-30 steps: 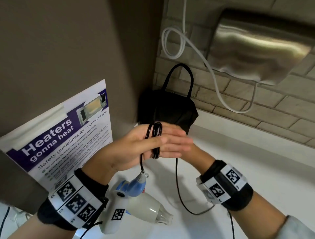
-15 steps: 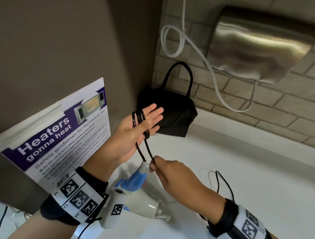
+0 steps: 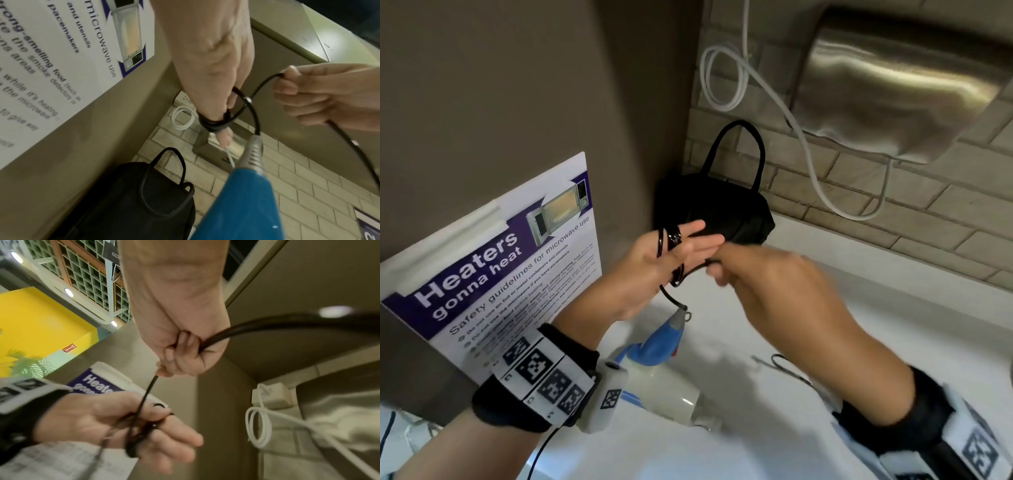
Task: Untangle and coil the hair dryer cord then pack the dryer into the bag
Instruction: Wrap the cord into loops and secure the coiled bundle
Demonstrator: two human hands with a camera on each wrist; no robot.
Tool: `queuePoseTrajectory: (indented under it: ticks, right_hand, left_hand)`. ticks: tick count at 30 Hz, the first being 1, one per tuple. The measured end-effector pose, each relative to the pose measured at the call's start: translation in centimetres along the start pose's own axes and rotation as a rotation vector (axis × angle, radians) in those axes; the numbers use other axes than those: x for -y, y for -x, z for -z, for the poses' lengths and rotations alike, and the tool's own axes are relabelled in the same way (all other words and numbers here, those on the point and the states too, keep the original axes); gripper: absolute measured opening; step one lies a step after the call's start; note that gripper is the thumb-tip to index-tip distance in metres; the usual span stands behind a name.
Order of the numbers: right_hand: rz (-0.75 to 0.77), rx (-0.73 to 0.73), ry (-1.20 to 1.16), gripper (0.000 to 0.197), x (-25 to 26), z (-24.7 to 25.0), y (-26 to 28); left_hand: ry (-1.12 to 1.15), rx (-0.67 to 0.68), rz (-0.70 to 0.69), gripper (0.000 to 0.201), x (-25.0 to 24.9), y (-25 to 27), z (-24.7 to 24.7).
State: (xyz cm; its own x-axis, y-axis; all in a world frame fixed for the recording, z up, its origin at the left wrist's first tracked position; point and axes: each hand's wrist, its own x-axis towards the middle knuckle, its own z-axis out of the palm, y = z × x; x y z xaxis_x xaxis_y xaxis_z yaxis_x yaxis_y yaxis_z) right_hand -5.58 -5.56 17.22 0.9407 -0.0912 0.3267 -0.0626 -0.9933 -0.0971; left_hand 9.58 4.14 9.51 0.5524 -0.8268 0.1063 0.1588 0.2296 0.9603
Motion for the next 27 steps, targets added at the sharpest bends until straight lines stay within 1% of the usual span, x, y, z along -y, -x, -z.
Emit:
queuePoseTrajectory:
  ticks: [1,2,4,5,7,9,10,12,13,14,15,16,17,18,19,20,21,22,23,24,26,27]
  right_hand:
    - [0.007,-0.034,0.001,0.013,-0.4,0.4,-0.8]
    - [0.012,-0.052,-0.021,0.019,-0.6,0.8,-1.7]
    - [0.03,-0.09,-0.061,0.028,-1.4,1.3,-3.4]
    - [0.031,-0.088,-0.082,0.026,-2.0,1.1,-4.2]
    - [0.057,-0.061,-0.153,0.024,-3.0,0.3,-5.4]
    - [0.085,-0.046,-0.229,0.032,-3.5,-1.5,-6.7]
    - [0.07,-0.029,-0.268,0.036,-3.6,-2.1,-7.0]
    - [0.063,0.006,-0.374,0.036,-3.5,-3.6,-6.9]
    - [0.056,0.009,-0.488,0.034,-3.8,-3.7,-6.1]
    - [0.023,0.086,-0.654,0.032,-3.5,-4.6,-6.0]
    - [-0.072,0.164,-0.819,0.031,-2.1,-5.4,-5.7]
    - [-0.35,0.215,-0.899,0.031,-1.2,-6.0,-5.6]
    - [-0.474,0.267,-0.743,0.029,-2.0,-7.2,-5.8]
    - [-0.685,0.117,-0.634,0.031,-0.2,-9.4,-7.4]
    - [-0.854,-0.058,-0.315,0.035,0.9,-11.6,-7.8]
    - [-0.827,-0.035,-0.279,0.036,0.8,-12.8,-7.9]
    - [-0.672,0.164,-0.476,0.033,-0.3,-13.3,-6.6]
    - [-0.538,0.291,-0.594,0.028,-1.8,-13.0,-3.6]
    - [-0.4,0.239,-0.591,0.028,-2.3,-12.0,-1.5]
    - [-0.318,0.259,-0.652,0.03,-1.1,-13.1,-1.1]
    - [-0.224,0.307,-0.559,0.03,-1.9,-13.2,0.6]
    - [-0.199,0.312,-0.506,0.03,-1.2,-13.2,0.4]
  left_hand:
    - [0.005,0.05,0.019,0.032,-0.4,0.3,-0.2]
    - [0.027,0.108,0.039,0.034,-0.7,0.6,-0.4]
    - [0.135,0.24,0.085,0.033,-1.1,1.3,-0.5]
    - [0.198,0.299,0.101,0.036,-1.4,1.5,-0.5]
    - [0.279,0.392,0.122,0.047,-1.6,1.9,-0.3]
    - [0.311,0.447,0.134,0.051,-1.6,2.1,-0.3]
    - [0.321,0.47,0.135,0.05,-1.6,2.2,-0.4]
    - [0.33,0.496,0.123,0.044,-1.7,2.5,-0.6]
    - [0.315,0.499,0.103,0.039,-1.7,2.6,-0.7]
    - [0.288,0.49,0.082,0.035,-1.7,2.6,-0.7]
    - [0.254,0.47,0.061,0.034,-1.8,2.7,-0.8]
    - [0.22,0.443,0.037,0.035,-1.8,2.7,-0.9]
    - [0.197,0.408,0.01,0.037,-1.8,2.6,-1.0]
    - [0.189,0.365,-0.021,0.038,-1.6,2.5,-1.2]
    - [0.193,0.315,-0.05,0.04,-1.4,2.5,-1.3]
    - [0.202,0.267,-0.076,0.041,-1.2,2.3,-1.3]
    - [0.213,0.229,-0.099,0.041,-0.9,2.2,-1.4]
    - [0.227,0.196,-0.119,0.043,-0.7,2.0,-1.5]
    - [0.242,0.162,-0.134,0.044,-0.6,1.8,-1.5]
    - [0.259,0.119,-0.143,0.045,-0.6,1.6,-1.5]
    - [0.287,0.024,-0.152,0.048,-0.6,1.1,-1.2]
    - [0.28,-0.012,-0.158,0.048,-0.5,0.9,-0.9]
